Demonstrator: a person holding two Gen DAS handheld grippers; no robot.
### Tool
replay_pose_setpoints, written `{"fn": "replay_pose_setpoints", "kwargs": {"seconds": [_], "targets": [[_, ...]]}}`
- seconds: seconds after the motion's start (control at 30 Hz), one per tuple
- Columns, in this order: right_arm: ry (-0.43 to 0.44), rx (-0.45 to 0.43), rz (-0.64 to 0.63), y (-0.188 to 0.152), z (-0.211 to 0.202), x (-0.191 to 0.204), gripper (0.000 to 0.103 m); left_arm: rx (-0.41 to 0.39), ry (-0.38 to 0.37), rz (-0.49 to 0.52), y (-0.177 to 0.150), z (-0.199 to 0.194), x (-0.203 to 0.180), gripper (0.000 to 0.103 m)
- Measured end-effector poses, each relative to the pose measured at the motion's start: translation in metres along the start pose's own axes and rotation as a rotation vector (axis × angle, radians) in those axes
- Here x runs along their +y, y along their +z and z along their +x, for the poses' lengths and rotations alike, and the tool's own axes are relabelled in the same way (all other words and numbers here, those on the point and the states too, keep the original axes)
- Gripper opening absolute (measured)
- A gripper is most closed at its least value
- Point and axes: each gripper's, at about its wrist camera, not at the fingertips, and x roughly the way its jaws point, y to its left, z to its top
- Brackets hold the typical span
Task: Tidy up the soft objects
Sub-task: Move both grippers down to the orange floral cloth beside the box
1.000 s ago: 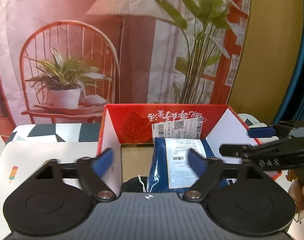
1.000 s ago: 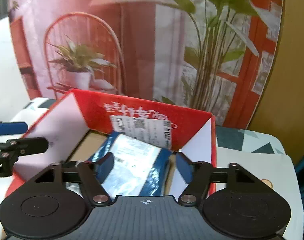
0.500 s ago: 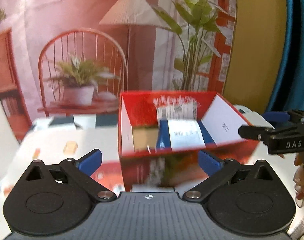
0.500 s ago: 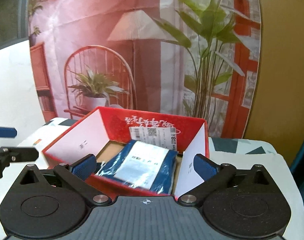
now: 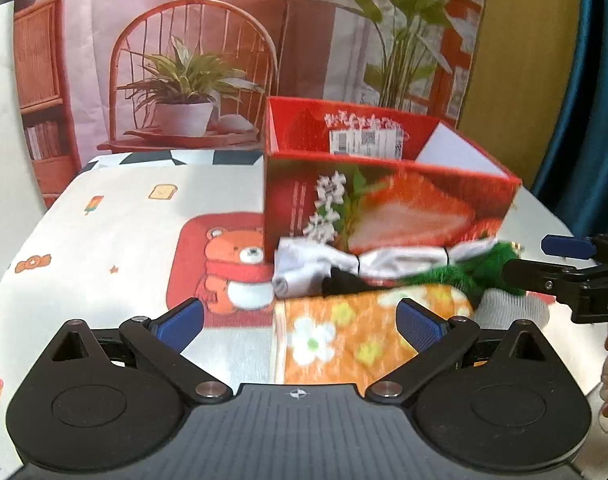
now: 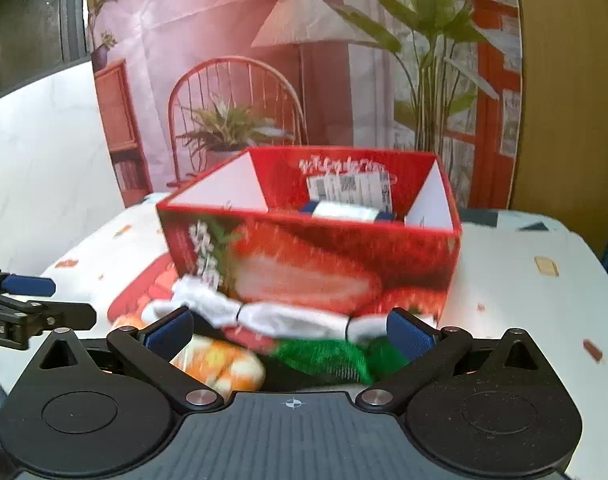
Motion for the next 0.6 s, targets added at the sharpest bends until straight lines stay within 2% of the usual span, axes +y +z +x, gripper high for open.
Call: {"fn": "replay_pose_setpoints", "kwargs": {"seconds": [0.43, 0.6], "targets": [[0.068, 0.139, -0.059, -0.065, -0.005, 0.035, 0.094, 0.014, -0.051, -0.056, -0.038, 0.001, -0.001, 0.099], [0.082, 0.166, -0.024, -0.07, -0.002, 0.032, 0.088, 0.055, -0.098, -0.114, -0.043, 0.011, 0.005, 0.085]]}}
